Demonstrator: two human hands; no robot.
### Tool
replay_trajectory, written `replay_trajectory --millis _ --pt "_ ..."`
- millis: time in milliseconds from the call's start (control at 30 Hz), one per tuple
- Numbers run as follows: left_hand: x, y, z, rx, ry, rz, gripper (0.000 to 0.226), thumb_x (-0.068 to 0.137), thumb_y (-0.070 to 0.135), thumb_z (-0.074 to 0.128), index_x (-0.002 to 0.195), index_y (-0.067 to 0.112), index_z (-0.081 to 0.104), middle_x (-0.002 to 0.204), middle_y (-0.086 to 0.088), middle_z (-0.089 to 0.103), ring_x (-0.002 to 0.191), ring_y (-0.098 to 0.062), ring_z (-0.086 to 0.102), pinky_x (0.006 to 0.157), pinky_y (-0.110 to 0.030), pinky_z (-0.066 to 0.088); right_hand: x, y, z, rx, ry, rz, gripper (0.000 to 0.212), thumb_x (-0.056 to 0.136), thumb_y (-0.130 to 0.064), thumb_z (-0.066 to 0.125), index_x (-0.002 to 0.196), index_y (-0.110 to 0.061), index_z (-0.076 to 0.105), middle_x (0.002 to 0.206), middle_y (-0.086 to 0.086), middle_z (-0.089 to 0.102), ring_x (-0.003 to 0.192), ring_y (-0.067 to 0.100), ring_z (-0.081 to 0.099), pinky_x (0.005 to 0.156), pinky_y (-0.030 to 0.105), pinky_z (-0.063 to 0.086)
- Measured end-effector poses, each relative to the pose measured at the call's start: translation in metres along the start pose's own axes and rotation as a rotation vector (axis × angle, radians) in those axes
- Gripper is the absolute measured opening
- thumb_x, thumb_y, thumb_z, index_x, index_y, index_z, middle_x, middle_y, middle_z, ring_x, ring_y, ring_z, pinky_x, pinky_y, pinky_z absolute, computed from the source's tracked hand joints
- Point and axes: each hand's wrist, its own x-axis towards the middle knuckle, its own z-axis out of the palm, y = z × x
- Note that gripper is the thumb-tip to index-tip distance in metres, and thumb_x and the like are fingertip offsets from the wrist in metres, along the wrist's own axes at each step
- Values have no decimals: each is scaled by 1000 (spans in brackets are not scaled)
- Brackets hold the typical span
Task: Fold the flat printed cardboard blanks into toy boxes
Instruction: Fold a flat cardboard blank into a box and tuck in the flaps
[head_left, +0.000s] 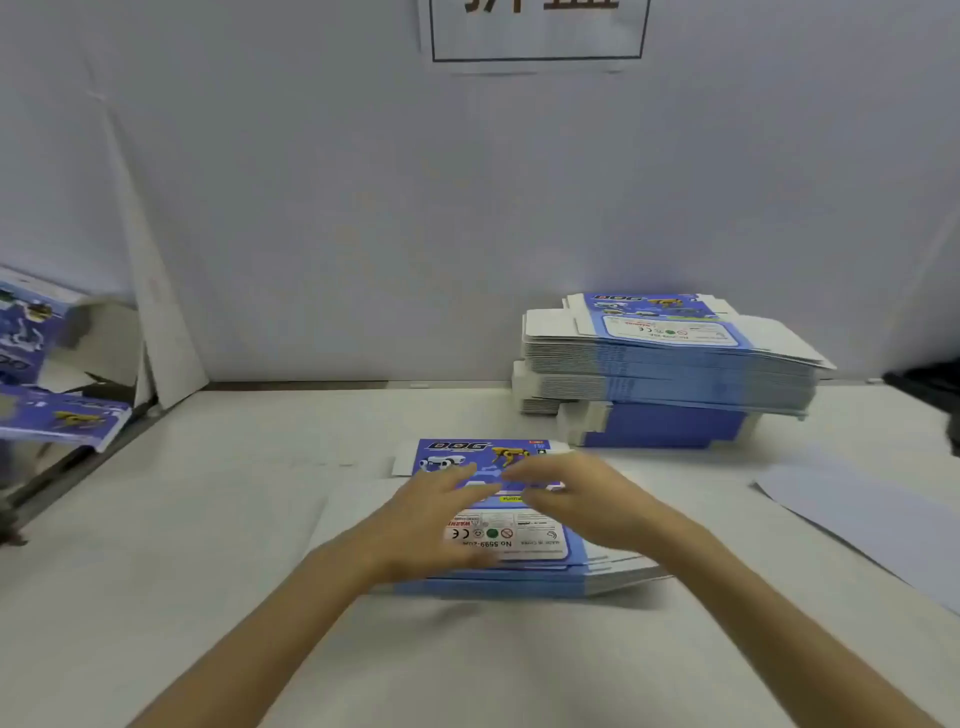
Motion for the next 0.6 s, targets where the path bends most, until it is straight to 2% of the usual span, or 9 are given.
replay_trajectory --millis 67,133,233,267,333,400,433,500,600 --pt "11 -1 9 138 -69 -8 84 82 70 52 151 41 14 162 7 -5 148 -13 -8 120 -37 -2 25 7 11 -143 60 80 40 99 -15 44 138 -20 51 137 0 54 123 18 51 99 28 43" --pt "14 -6 20 166 -82 -33 84 82 75 44 151 41 10 161 7 -7 147 -11 -12 119 -35 -5 42 23 28 -287 38 133 41 100 -17 41 140 -20 46 140 4 48 129 22 43 104 33 39" --pt "7 -12 24 253 -4 24 78 84 76 33 150 35 25 161 9 14 147 -9 12 116 -29 19 46 47 45 -411 1 187 47 102 -32 35 148 -25 32 155 3 30 140 22 28 112 35 26" --pt "4 -9 22 353 84 118 73 87 72 30 145 28 40 155 4 33 141 -9 30 109 -26 33 47 49 46 -419 9 177 47 102 -34 34 149 -26 31 156 2 28 141 21 27 112 35 25" --pt "0 1 21 579 235 315 58 92 54 26 109 20 70 111 0 70 99 -8 66 67 -20 54 47 46 39 -372 -15 172 45 101 -32 39 145 -26 39 153 -1 36 135 19 36 107 32 32" --pt "-6 5 17 708 323 453 39 93 39 38 82 21 71 71 7 68 57 -6 63 38 -20 41 40 36 20 -285 6 158 33 98 -27 47 128 -24 60 135 -2 58 118 18 54 93 28 42" --pt "-8 5 9 737 360 487 24 91 32 51 80 20 70 63 8 64 48 -7 57 34 -21 37 35 30 7 -248 86 137 27 97 -25 50 118 -21 68 123 -2 66 110 19 59 87 27 45" --pt "-9 3 -20 724 498 557 3 77 14 72 79 16 70 56 6 59 38 -10 50 31 -22 35 24 15 -23 -181 457 2 22 96 -20 54 108 -14 72 111 -2 71 104 18 63 86 20 44" --pt "-6 1 -75 638 723 561 4 92 10 55 90 11 59 53 1 54 34 -13 46 29 -22 36 4 -13 -65 -87 1206 -284 27 94 -10 49 114 -7 67 112 -6 62 108 11 57 95 9 35"
